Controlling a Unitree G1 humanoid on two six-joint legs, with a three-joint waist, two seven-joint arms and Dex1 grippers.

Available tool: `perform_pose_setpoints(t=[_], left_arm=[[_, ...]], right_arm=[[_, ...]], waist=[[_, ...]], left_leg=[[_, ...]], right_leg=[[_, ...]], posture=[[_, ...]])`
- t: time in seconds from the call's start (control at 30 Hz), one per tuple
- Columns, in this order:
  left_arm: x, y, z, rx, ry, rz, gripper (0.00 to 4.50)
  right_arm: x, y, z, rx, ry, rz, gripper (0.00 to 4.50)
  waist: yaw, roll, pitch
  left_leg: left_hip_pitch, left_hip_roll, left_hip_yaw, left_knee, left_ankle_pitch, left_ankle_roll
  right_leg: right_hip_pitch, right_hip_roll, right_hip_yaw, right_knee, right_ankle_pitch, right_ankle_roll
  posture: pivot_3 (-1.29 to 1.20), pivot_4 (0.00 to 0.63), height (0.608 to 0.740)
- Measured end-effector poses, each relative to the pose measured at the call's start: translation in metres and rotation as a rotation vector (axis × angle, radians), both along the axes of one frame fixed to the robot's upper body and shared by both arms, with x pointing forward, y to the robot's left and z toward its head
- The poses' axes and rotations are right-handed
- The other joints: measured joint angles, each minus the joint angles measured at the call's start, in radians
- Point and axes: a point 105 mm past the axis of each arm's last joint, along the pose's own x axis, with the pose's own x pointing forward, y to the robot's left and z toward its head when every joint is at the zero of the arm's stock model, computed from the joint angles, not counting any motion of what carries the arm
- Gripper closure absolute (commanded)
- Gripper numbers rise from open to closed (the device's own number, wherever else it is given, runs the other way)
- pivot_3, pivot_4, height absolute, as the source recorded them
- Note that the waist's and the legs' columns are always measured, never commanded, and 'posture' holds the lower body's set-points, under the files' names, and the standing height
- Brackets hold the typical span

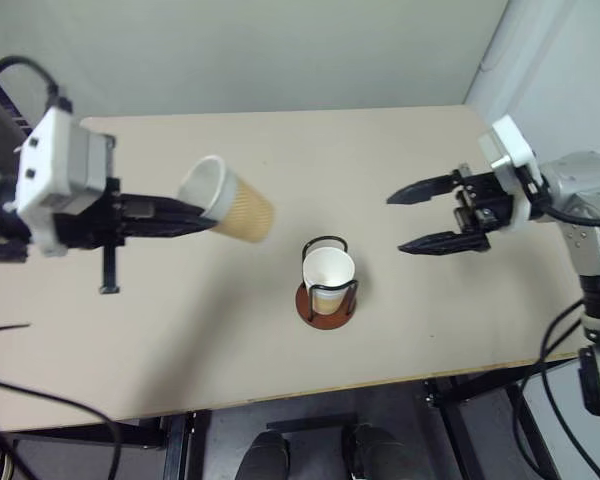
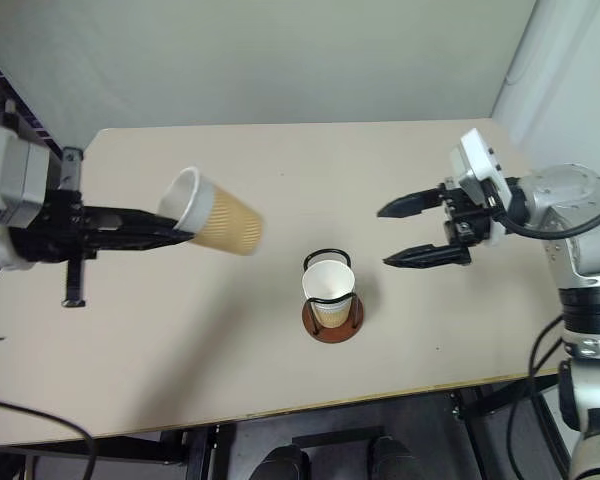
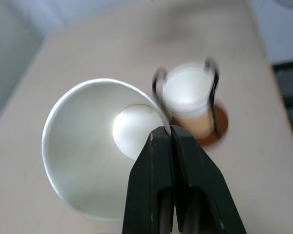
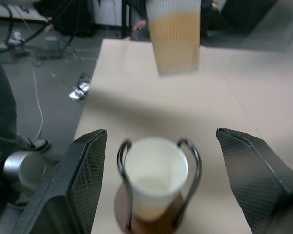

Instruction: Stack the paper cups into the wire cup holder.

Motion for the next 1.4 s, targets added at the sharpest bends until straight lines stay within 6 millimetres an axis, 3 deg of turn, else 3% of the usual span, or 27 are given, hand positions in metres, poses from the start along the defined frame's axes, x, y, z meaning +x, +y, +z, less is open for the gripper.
perform_pose_setpoints(t=[0.2,0.37,0.5,0.8,0.9,1.23,1.4], left_arm=[[0.005,-0.040,0.000,0.032,0.030,-0.258,4.45],[0.020,-0.059,-0.035,0.174,0.089,-0.345,4.45],[0.036,-0.065,-0.052,0.255,0.082,-0.343,4.45],[0.043,-0.071,-0.063,0.300,0.063,-0.350,4.45],[0.042,-0.072,-0.064,0.307,0.070,-0.353,3.83],[0.044,-0.077,-0.067,0.307,0.066,-0.346,0.37],[0.054,-0.082,-0.053,0.192,0.010,-0.257,0.37]], right_arm=[[-0.001,-0.048,-0.007,-0.069,-0.008,-0.195,0.80],[-0.004,-0.050,-0.011,-0.063,-0.015,-0.238,0.80],[-0.007,-0.056,-0.011,-0.053,-0.021,-0.292,0.80],[-0.009,-0.062,-0.009,-0.046,-0.030,-0.342,0.80],[-0.010,-0.061,-0.008,-0.043,-0.032,-0.336,0.80],[-0.015,-0.047,-0.002,-0.004,-0.027,-0.263,0.80],[-0.012,-0.037,-0.001,0.007,-0.026,-0.215,0.80]], waist=[[0.003,0.000,0.000],[-0.011,0.000,0.000],[-0.006,0.000,0.000],[-0.003,0.000,0.000],[-0.003,0.000,0.000],[-0.002,0.000,0.000],[-0.002,0.000,0.000]], left_leg=[[0.001,-0.001,0.002,0.001,0.002,0.002],[0.004,-0.001,0.004,0.001,0.003,0.003],[0.004,-0.001,0.004,0.002,0.004,0.004],[0.000,-0.003,0.006,0.003,0.001,0.008],[-0.002,-0.004,0.007,0.006,-0.001,0.012],[-0.003,-0.007,0.007,0.012,-0.002,0.014],[-0.003,-0.008,0.007,0.015,-0.003,0.016]], right_leg=[[0.002,0.000,0.002,-0.002,0.001,0.005],[0.005,0.001,0.004,-0.001,0.001,0.010],[0.006,0.001,0.005,-0.003,0.001,0.014],[0.007,0.001,0.012,-0.015,0.005,0.024],[0.007,0.001,0.014,-0.017,0.006,0.026],[0.008,-0.001,0.016,-0.017,0.007,0.029],[0.009,-0.001,0.017,-0.017,0.009,0.031]], posture=[[0.00,0.150,0.740],[0.00,0.150,0.740],[0.00,0.150,0.740],[0.00,0.150,0.740],[0.00,0.150,0.740],[0.00,0.150,0.740],[0.00,0.150,0.740]])
